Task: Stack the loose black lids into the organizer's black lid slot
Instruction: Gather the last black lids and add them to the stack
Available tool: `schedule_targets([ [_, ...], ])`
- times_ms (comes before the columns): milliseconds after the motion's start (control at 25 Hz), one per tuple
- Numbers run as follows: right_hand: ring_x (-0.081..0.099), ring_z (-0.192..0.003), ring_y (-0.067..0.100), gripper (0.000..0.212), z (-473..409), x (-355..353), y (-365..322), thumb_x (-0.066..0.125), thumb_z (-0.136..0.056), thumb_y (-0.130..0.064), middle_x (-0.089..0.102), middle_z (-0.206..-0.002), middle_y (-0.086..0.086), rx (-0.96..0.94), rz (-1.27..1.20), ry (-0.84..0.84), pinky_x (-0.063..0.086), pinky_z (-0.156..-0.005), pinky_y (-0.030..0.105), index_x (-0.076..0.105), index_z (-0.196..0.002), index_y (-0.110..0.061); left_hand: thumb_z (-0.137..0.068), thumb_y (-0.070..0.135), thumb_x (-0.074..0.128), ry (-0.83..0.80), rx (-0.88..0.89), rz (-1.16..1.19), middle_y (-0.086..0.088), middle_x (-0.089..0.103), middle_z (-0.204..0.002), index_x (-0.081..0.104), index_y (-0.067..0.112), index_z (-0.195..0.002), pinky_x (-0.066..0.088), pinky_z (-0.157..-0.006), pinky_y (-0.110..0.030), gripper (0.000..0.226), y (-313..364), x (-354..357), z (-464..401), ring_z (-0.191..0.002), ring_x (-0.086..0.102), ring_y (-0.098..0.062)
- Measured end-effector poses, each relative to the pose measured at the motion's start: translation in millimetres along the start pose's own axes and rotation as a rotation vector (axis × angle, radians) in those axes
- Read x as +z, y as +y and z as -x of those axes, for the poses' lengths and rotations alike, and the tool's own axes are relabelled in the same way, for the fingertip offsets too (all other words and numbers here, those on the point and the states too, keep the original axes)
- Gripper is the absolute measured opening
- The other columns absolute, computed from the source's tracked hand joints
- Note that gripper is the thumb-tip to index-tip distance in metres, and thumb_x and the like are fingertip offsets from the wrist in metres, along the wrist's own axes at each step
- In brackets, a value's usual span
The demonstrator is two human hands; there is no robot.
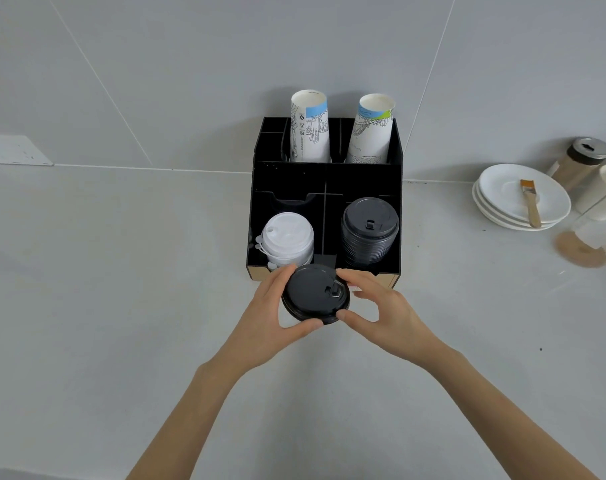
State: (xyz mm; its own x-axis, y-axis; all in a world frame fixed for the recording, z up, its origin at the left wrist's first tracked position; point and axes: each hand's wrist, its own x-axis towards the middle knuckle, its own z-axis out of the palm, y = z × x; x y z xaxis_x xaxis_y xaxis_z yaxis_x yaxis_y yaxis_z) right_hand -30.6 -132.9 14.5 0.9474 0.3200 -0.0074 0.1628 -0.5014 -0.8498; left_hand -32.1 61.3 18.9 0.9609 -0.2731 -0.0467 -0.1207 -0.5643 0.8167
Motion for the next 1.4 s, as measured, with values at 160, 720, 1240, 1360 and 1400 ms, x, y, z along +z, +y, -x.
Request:
schedule_targets([
  [160,0.045,-0.099,-0.017,0.046,1,-4,1,0.062,-0.082,-0.018,0.048,-0.121,-0.012,-0.001,0.008,0.11,0.035,-0.087,-0.001,0.045,-0.124,-0.024,-0.073,0.032,0.069,0.057,-0.007,-0.002,0.012,0.035,-0.131,0.03,0.027,-0.131,0.03,-0.106,-0.027,0.07,-2,-2,-7,-0.125,0.035,-0.007],
  [720,0.054,-0.085,0.009,0.036,-18,-36,-6,0.061,-0.081,-0.007,0.048,-0.112,-0.004,0.084,0.021,0.52,0.038,-0.077,-0.001,0.053,-0.115,-0.016,-0.081,0.013,0.062,0.098,0.201,0.006,0.007,0.045,-0.121,0.045,0.013,-0.124,0.028,-0.09,0.003,0.047,29,2,-82,-0.11,0.041,-0.002],
  [1240,0.047,-0.116,0.021,0.045,-50,-27,-2,0.056,-0.083,-0.008,0.042,-0.127,0.01,0.148,0.072,0.624,0.032,-0.087,0.006,0.043,-0.126,-0.01,-0.075,0.025,0.068,-0.019,0.143,0.089,-0.002,0.042,-0.138,0.034,0.017,-0.132,0.035,-0.105,-0.028,0.067,38,12,-143,-0.124,0.041,-0.012],
  [1360,0.045,-0.117,0.019,0.046,-51,-26,2,0.056,-0.084,-0.009,0.041,-0.128,0.01,0.16,0.094,0.617,0.033,-0.088,0.014,0.041,-0.128,-0.01,-0.075,0.024,0.068,-0.044,0.141,0.075,-0.001,0.044,-0.136,0.034,0.018,-0.132,0.034,-0.103,-0.025,0.066,36,14,-150,-0.121,0.041,-0.01],
  [1400,0.044,-0.117,0.019,0.046,-51,-25,3,0.055,-0.084,-0.009,0.041,-0.128,0.01,0.165,0.093,0.62,0.034,-0.09,0.018,0.041,-0.128,-0.01,-0.075,0.024,0.068,-0.058,0.132,0.078,-0.001,0.044,-0.136,0.034,0.018,-0.132,0.034,-0.102,-0.025,0.066,35,15,-152,-0.121,0.042,-0.011],
])
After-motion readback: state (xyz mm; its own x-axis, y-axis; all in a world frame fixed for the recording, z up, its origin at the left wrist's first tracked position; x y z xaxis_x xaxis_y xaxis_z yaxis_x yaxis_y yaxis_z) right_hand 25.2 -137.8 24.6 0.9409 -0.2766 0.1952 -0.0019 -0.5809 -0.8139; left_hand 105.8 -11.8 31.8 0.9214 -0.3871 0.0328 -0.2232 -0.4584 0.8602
